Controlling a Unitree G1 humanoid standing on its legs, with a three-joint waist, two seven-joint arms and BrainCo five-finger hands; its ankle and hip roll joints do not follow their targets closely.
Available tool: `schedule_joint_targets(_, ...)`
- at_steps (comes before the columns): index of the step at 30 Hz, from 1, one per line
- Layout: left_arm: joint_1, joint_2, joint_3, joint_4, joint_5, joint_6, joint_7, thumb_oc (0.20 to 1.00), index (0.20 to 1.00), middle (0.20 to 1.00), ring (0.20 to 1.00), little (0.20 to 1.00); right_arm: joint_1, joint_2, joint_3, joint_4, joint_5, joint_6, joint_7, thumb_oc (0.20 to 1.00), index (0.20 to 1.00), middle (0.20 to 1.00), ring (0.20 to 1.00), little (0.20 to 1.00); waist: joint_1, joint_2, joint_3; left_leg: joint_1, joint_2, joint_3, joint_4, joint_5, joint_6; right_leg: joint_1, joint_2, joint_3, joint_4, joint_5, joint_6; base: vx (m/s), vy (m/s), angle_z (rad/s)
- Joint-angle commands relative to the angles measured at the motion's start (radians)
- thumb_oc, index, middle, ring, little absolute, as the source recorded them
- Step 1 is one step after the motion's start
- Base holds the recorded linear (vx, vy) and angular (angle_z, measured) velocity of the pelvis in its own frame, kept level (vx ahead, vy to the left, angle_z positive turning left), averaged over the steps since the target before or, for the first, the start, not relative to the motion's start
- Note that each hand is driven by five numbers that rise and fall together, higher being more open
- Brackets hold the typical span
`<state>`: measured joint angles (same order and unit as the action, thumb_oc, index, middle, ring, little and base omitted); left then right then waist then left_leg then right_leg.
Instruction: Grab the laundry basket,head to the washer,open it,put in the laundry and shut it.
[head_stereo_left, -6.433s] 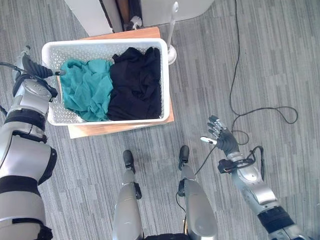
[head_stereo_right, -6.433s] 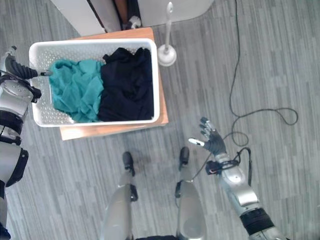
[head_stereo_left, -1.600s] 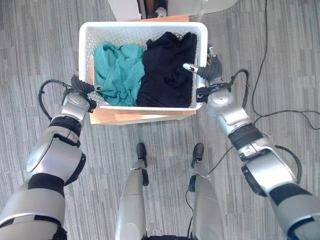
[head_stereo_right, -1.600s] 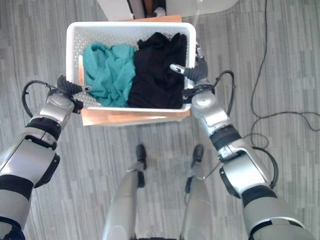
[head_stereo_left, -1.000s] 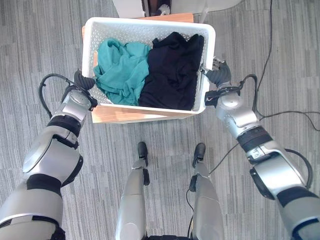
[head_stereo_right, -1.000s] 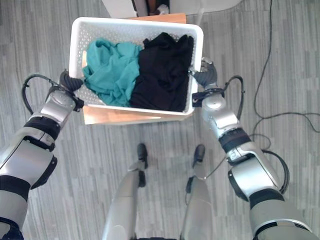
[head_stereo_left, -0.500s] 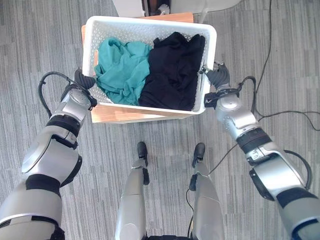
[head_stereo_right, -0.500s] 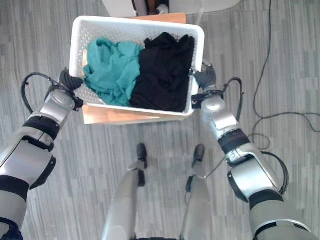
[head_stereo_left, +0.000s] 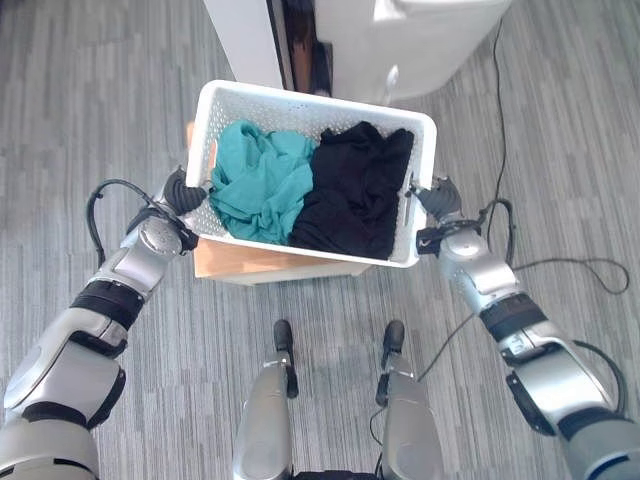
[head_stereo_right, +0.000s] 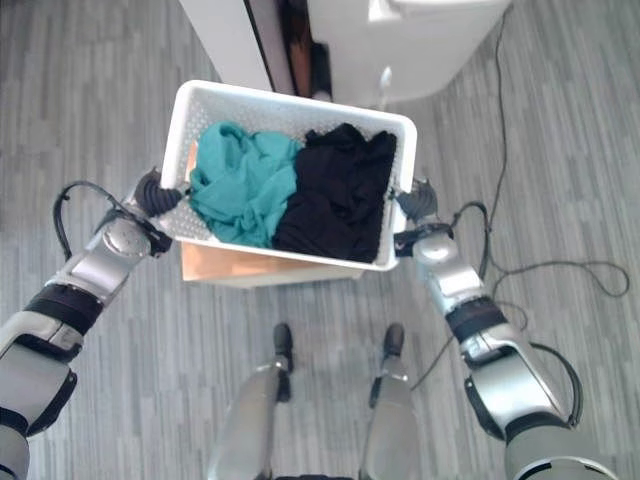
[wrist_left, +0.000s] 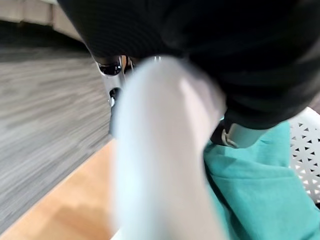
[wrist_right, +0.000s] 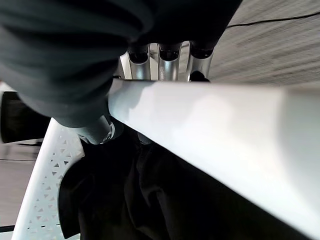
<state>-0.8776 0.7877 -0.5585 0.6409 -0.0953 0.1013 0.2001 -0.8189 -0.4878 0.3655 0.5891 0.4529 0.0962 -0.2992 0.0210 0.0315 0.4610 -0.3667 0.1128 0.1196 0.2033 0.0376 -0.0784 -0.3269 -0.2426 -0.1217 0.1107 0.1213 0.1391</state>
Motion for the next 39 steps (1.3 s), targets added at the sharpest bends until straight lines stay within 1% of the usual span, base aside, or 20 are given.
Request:
schedule_joint_targets(1,-0.002,-0.003,0.044,-0.022,0.06,-0.067,-0.009,0.2,0.2,0.2,0.2,0.2,0.046,-0.033,-0.06,-0.083,-0.05,-0.043,0.027,0.2,0.2,0.2,0.2,0.2,0.029,0.037,-0.117,0.015,0.038,-0.098,-0.021,-0.04,-0.041,0.044,-0.035,0.029,0.085,-0.115,0.034,0.04,-0.039,0.02)
schedule_joint_targets(2,0.0,-0.002,0.045,-0.024,0.06,-0.066,-0.01,0.2,0.2,0.2,0.2,0.2,0.046,-0.033,-0.06,-0.084,-0.05,-0.043,0.027,0.2,0.2,0.2,0.2,0.2,0.028,0.037,-0.118,0.014,0.037,-0.098,-0.026,-0.033,-0.04,0.043,-0.035,0.028,0.081,-0.11,0.033,0.08,-0.07,0.06)
schedule_joint_targets(3,0.04,-0.003,0.062,-0.068,0.08,-0.068,-0.02,0.2,0.2,0.2,0.2,0.2,0.09,-0.037,-0.085,-0.096,-0.05,-0.043,0.035,0.2,0.2,0.2,0.2,0.2,0.029,0.038,-0.139,0.053,0.041,-0.098,-0.049,-0.029,-0.041,0.075,-0.033,0.019,0.075,-0.117,0.036,0.08,-0.078,0.1)
schedule_joint_targets(5,0.074,-0.019,0.068,-0.107,0.089,-0.074,-0.037,0.2,0.2,0.2,0.2,0.2,0.126,-0.043,-0.108,-0.097,-0.049,-0.045,0.045,0.2,0.2,0.2,0.2,0.2,0.032,0.037,-0.16,0.088,0.045,-0.1,-0.065,-0.024,-0.042,0.104,-0.033,0.007,0.07,-0.122,0.037,0.1,-0.096,0.08)
schedule_joint_targets(7,0.104,-0.048,0.074,-0.13,0.093,-0.074,-0.05,0.2,0.2,0.2,0.2,0.2,0.163,-0.048,-0.13,-0.099,-0.048,-0.044,0.053,0.2,0.2,0.2,0.2,0.2,0.029,0.035,-0.179,0.124,0.049,-0.1,-0.084,-0.021,-0.042,0.133,-0.031,0.002,0.066,-0.128,0.037,0.08,-0.086,0.01)
schedule_joint_targets(8,0.124,-0.068,0.07,-0.138,0.094,-0.074,-0.066,0.2,0.2,0.2,0.2,0.2,0.199,-0.063,-0.149,-0.094,-0.044,-0.039,0.064,0.2,0.2,0.2,0.2,0.2,0.027,0.033,-0.203,0.157,0.054,-0.099,-0.105,-0.017,-0.041,0.156,-0.028,-0.009,0.065,-0.138,0.039,0.08,-0.076,0.02)
schedule_joint_targets(10,0.136,-0.086,0.061,-0.139,0.1,-0.071,-0.076,0.2,0.2,0.2,0.2,0.2,0.218,-0.068,-0.157,-0.095,-0.044,-0.037,0.071,0.2,0.2,0.2,0.2,0.2,0.026,0.032,-0.212,0.179,0.057,-0.098,-0.12,-0.012,-0.041,0.172,-0.026,-0.014,0.064,-0.143,0.039,0.05,-0.066,0.04)
schedule_joint_targets(12,0.138,-0.105,0.05,-0.133,0.106,-0.071,-0.083,0.2,0.2,0.2,0.2,0.2,0.233,-0.078,-0.165,-0.093,-0.044,-0.035,0.078,0.2,0.2,0.2,0.2,0.2,0.021,0.031,-0.22,0.198,0.061,-0.095,-0.131,-0.008,-0.042,0.183,-0.025,-0.017,0.066,-0.147,0.04,0.05,-0.07,0.05)
schedule_joint_targets(13,0.138,-0.155,0.03,-0.121,0.117,-0.061,-0.105,0.2,0.2,0.2,0.2,0.2,0.283,-0.105,-0.194,-0.099,-0.048,-0.023,0.101,0.2,0.2,0.2,0.2,0.2,0.008,0.029,-0.244,0.239,0.069,-0.09,-0.159,0.001,-0.042,0.211,-0.017,-0.023,0.071,-0.161,0.038,0.08,-0.057,0.01)
schedule_joint_targets(14,0.137,-0.157,0.028,-0.121,0.117,-0.061,-0.105,0.2,0.2,0.2,0.2,0.2,0.286,-0.106,-0.196,-0.101,-0.048,-0.023,0.102,0.2,0.2,0.2,0.2,0.2,0.01,0.03,-0.244,0.241,0.069,-0.09,-0.161,0.002,-0.042,0.213,-0.017,-0.023,0.07,-0.161,0.038,0.09,-0.074,-0.01)
schedule_joint_targets(18,0.117,-0.214,-0.009,-0.09,0.137,-0.053,-0.129,0.2,0.2,0.2,0.2,0.2,0.35,-0.152,-0.224,-0.125,-0.065,-0.017,0.128,0.2,0.2,0.2,0.2,0.2,-0.013,0.033,-0.278,0.287,0.077,-0.079,-0.198,0.018,-0.046,0.243,0.0,-0.022,0.063,-0.175,0.037,0.05,-0.054,-0.02)
schedule_joint_targets(20,0.111,-0.228,-0.022,-0.088,0.136,-0.054,-0.135,0.2,0.2,0.2,0.2,0.2,0.37,-0.16,-0.235,-0.131,-0.068,-0.015,0.133,0.2,0.2,0.2,0.2,0.2,-0.014,0.036,-0.284,0.3,0.08,-0.076,-0.208,0.023,-0.047,0.254,0.005,-0.023,0.056,-0.176,0.036,0.03,-0.059,-0.07)
schedule_joint_targets(23,0.077,-0.288,-0.064,-0.054,0.135,-0.058,-0.151,0.2,0.2,0.2,0.2,0.2,0.433,-0.185,-0.261,-0.143,-0.06,-0.022,0.148,0.2,0.2,0.2,0.2,0.2,-0.038,0.048,-0.315,0.331,0.093,-0.061,-0.239,0.049,-0.058,0.283,0.029,-0.02,0.014,-0.181,0.031,0.0,-0.099,-0.06)
schedule_joint_targets(27,0.065,-0.323,-0.083,-0.03,0.127,-0.066,-0.155,0.2,0.2,0.2,0.2,0.2,0.468,-0.201,-0.274,-0.148,-0.058,-0.03,0.153,0.2,0.2,0.2,0.2,0.2,-0.047,0.06,-0.333,0.342,0.109,-0.054,-0.253,0.07,-0.067,0.303,0.047,-0.021,-0.014,-0.186,0.024,-0.04,-0.11,-0.07)
schedule_joint_targets(31,0.05,-0.366,-0.112,0.014,0.112,-0.066,-0.169,0.2,0.2,0.2,0.2,0.2,0.507,-0.203,-0.279,-0.153,-0.048,-0.038,0.155,0.2,0.2,0.2,0.2,0.2,-0.062,0.072,-0.34,0.346,0.153,-0.058,-0.265,0.146,-0.096,0.324,0.097,-0.017,-0.011,-0.22,-0.006,-0.09,-0.165,-0.13)
schedule_joint_targets(35,0.021,-0.391,-0.136,0.06,0.114,-0.062,-0.173,0.2,0.2,0.2,0.2,0.2,0.551,-0.211,-0.293,-0.182,-0.03,-0.048,0.159,0.2,0.2,0.2,0.2,0.2,-0.076,0.077,-0.331,0.33,0.209,-0.06,-0.275,0.265,-0.129,0.32,0.148,-0.027,0.008,-0.244,-0.029,-0.12,-0.129,-0.12)
schedule_joint_targets(36,0.012,-0.399,-0.142,0.065,0.116,-0.062,-0.175,0.2,0.2,0.2,0.2,0.2,0.567,-0.216,-0.296,-0.189,-0.028,-0.049,0.16,0.2,0.2,0.2,0.2,0.2,-0.08,0.074,-0.327,0.322,0.22,-0.058,-0.274,0.291,-0.131,0.318,0.156,-0.029,0.01,-0.247,-0.034,-0.15,-0.09,-0.01)
schedule_joint_targets(37,0.004,-0.402,-0.145,0.07,0.116,-0.063,-0.175,0.2,0.2,0.2,0.2,0.2,0.577,-0.223,-0.295,-0.194,-0.024,-0.051,0.162,0.2,0.2,0.2,0.2,0.2,-0.083,0.068,-0.324,0.32,0.222,-0.059,-0.272,0.292,-0.127,0.314,0.159,-0.028,0.012,-0.247,-0.036,-0.17,-0.066,-0.01)
schedule_joint_targets(38,-0.008,-0.406,-0.15,0.079,0.111,-0.063,-0.174,0.2,0.2,0.2,0.2,0.2,0.582,-0.229,-0.288,-0.199,-0.021,-0.05,0.168,0.2,0.2,0.2,0.2,0.2,-0.081,0.058,-0.318,0.319,0.21,-0.084,-0.252,0.273,-0.118,0.303,0.158,-0.021,0.022,-0.243,-0.036,-0.17,-0.045,-0.02)
schedule_joint_targets(39,-0.015,-0.406,-0.155,0.087,0.111,-0.063,-0.173,0.2,0.2,0.2,0.2,0.2,0.588,-0.238,-0.28,-0.205,-0.017,-0.051,0.179,0.2,0.2,0.2,0.2,0.2,-0.079,0.045,-0.313,0.326,0.182,-0.136,-0.215,0.233,-0.101,0.291,0.155,-0.01,0.037,-0.244,-0.037,-0.19,-0.036,-0.1)
